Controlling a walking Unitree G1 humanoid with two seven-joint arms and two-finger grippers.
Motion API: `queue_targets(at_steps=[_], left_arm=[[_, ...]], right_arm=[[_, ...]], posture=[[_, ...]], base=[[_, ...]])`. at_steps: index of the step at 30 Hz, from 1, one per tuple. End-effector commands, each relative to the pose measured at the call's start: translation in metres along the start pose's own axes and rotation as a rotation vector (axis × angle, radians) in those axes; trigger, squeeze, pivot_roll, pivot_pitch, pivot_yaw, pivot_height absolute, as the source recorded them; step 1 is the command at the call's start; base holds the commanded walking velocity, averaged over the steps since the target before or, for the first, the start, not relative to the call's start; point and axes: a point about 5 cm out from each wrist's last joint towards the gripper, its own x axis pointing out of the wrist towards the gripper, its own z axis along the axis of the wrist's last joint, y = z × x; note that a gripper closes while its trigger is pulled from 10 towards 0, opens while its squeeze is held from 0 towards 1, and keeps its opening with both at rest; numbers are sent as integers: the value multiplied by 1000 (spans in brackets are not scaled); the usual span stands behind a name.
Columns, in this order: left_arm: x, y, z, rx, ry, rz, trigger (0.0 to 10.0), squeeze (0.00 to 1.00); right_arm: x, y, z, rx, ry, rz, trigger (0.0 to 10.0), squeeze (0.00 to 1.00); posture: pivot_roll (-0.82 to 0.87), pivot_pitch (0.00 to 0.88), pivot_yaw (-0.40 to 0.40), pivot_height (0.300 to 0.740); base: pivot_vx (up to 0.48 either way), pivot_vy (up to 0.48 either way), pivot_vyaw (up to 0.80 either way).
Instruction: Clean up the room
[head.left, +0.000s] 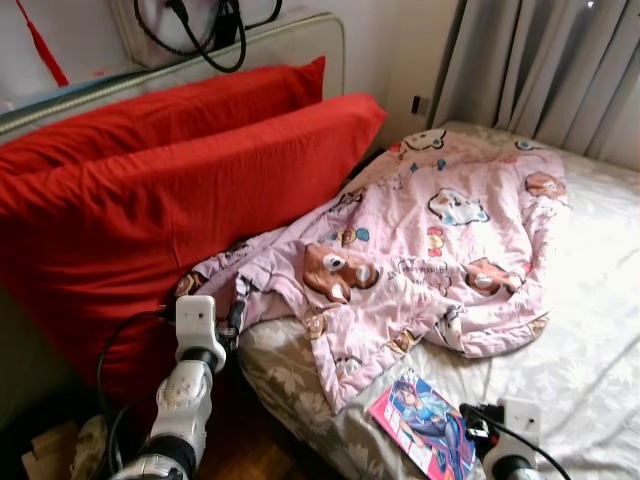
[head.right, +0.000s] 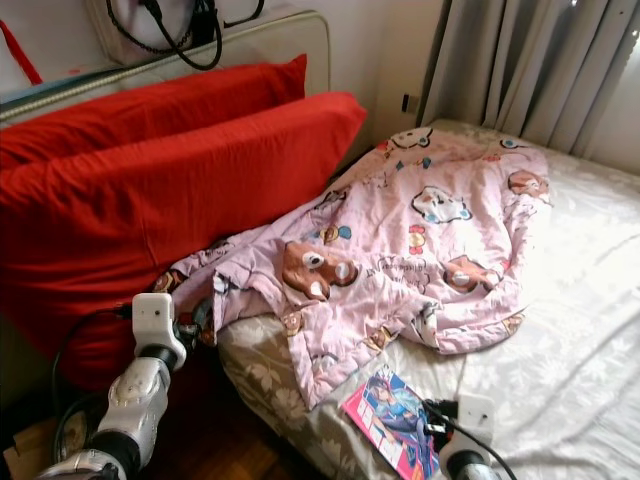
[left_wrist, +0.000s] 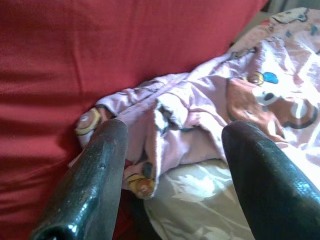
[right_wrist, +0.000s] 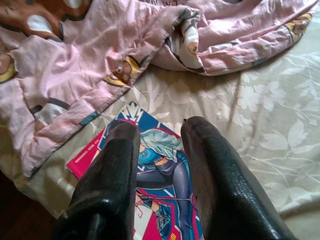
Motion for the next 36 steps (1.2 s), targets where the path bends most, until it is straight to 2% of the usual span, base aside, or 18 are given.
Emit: queue_targets(at_steps=[1,4,5,6,7,8,14,25,29,36], left_arm=[[-4,2,1,9,-33,-4,10000,0],[-13,4,-3,15,-41,4,10000,0],[-15,5,-4,16,-44,7,10000,0],[-19,6,-4,16,-55,13,10000,0],[-22,7,-4,15,-64,15,10000,0],[-25,7,-4,15,-70,19,10000,0],[-26,5,-1,11,-88,15,10000,0],[-24,2,27,24,-188,0,10000,0],[-23,4,28,21,-177,-19,10000,0],[-28,0,32,20,-171,-39,10000,0]], right_arm=[[-5,-5,-1,10,-25,-10,10000,0],[-10,-8,-4,9,-41,-6,10000,0],[-5,-4,5,-7,-82,9,10000,0],[40,42,88,-75,-347,98,10000,0],[51,66,130,-96,-472,140,10000,0],[50,69,134,-118,-492,152,10000,0],[48,70,133,-120,-503,160,10000,0],[40,66,117,-96,-462,106,10000,0],[37,67,115,-54,-488,90,10000,0],[31,66,111,-52,-481,86,10000,0]], posture=[[37,59,-22,740],[38,88,-34,740],[41,96,-38,740],[45,111,-43,740],[47,122,-46,740],[53,128,-50,740],[60,148,-60,740],[77,178,-54,740],[68,177,-43,740],[71,171,-35,740]], base=[[0,0,0],[0,0,0],[0,0,0],[0,0,0],[0,0,0],[0,0,0],[0,0,0],[0,0,0],[0,0,0],[0,0,0]])
